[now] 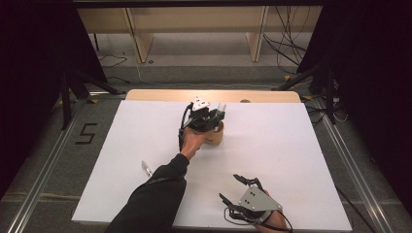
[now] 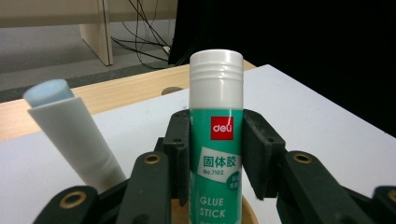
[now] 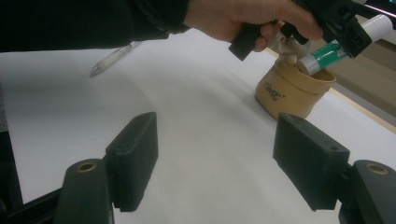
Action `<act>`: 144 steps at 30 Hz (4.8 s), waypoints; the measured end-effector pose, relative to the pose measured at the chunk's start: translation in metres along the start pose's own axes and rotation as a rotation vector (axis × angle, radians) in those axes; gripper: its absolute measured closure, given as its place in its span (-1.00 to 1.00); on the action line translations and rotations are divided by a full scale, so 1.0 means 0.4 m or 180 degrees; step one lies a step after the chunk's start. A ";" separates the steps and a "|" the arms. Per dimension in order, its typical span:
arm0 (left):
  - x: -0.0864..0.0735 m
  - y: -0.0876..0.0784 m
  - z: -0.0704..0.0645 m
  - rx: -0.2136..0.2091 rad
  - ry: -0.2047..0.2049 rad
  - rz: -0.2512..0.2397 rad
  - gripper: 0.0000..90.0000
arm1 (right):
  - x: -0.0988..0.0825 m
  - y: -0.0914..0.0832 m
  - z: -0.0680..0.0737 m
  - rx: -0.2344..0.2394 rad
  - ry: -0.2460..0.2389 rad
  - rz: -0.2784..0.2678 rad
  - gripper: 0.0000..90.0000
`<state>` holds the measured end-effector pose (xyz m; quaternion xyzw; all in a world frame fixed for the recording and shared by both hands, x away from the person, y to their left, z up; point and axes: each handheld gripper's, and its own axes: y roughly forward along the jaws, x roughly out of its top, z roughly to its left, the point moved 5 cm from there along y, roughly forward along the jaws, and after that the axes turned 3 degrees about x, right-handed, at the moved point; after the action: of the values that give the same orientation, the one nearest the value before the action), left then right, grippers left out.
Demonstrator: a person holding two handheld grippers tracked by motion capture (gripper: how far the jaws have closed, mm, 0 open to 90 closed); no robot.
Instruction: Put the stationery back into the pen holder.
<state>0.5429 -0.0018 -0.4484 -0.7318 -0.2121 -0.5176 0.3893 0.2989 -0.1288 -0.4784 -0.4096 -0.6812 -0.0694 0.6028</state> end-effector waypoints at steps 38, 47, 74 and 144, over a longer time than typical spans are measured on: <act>0.020 -0.039 -0.007 -0.0042 0.0061 0.0182 -0.48 | -0.003 0.003 0.000 0.0007 -0.0009 0.0019 -0.29; 0.030 -0.102 -0.011 -0.0288 0.0012 0.0326 -0.60 | -0.003 0.005 0.000 0.0005 0.0008 0.0023 -0.29; -0.052 -0.322 0.052 -0.0266 -0.0030 0.0621 -0.63 | -0.004 0.010 0.001 0.0001 0.0057 0.0084 -0.30; -0.245 -0.567 0.180 0.0194 -0.0286 0.0100 -0.65 | 0.115 0.323 0.177 0.0693 0.0555 0.0546 -0.23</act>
<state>0.3868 0.2017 -0.4708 -0.7453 -0.2336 -0.4714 0.4096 0.3306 0.0193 -0.5085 -0.3909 -0.5923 0.0213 0.7042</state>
